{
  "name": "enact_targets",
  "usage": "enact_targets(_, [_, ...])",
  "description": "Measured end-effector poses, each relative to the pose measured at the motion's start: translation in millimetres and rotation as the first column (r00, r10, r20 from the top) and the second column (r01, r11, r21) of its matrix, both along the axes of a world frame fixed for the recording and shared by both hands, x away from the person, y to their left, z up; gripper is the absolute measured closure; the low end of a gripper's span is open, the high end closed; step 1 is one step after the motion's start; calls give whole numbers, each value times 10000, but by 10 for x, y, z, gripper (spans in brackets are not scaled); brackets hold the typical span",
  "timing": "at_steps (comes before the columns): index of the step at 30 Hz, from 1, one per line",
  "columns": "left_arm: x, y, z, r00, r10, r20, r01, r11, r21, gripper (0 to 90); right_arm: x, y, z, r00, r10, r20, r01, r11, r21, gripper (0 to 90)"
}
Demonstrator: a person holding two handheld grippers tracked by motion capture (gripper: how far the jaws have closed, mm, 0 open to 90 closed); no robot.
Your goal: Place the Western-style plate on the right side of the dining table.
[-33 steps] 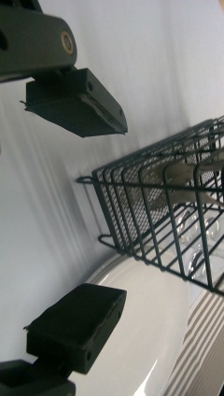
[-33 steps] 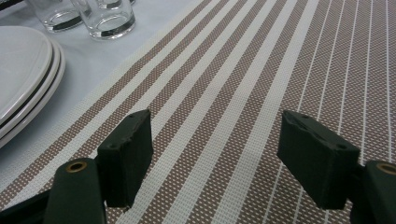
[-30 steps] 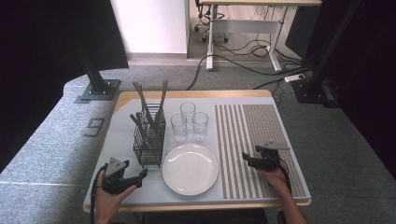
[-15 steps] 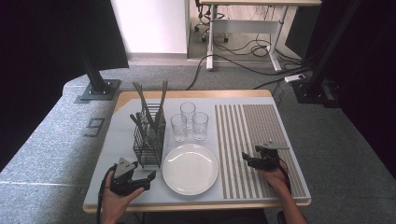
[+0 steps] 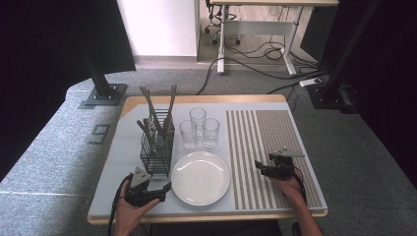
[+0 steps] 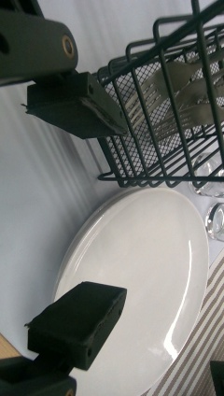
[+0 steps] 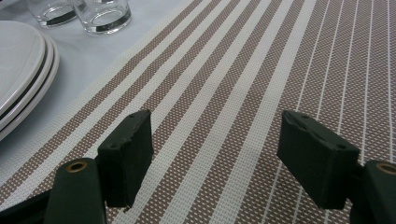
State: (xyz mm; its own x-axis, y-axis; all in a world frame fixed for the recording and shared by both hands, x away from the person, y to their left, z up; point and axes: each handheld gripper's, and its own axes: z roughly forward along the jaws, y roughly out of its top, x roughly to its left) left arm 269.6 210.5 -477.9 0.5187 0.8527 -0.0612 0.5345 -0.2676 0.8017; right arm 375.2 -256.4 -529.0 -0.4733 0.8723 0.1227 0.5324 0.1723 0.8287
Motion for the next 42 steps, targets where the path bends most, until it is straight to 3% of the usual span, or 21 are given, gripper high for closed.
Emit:
enact_targets(25, [40, -168, -104, 9997, -233, -75, 230, 9991, -345, 190, 2, -3, 0, 10000, 0, -25, 0, 10000, 27, 269])
enact_targets(42, [75, -344, -209, 9979, -599, -235, 589, 9973, -437, 190, -29, 20, 11, 9995, -121, 278, 127, 9997, -227, 277])
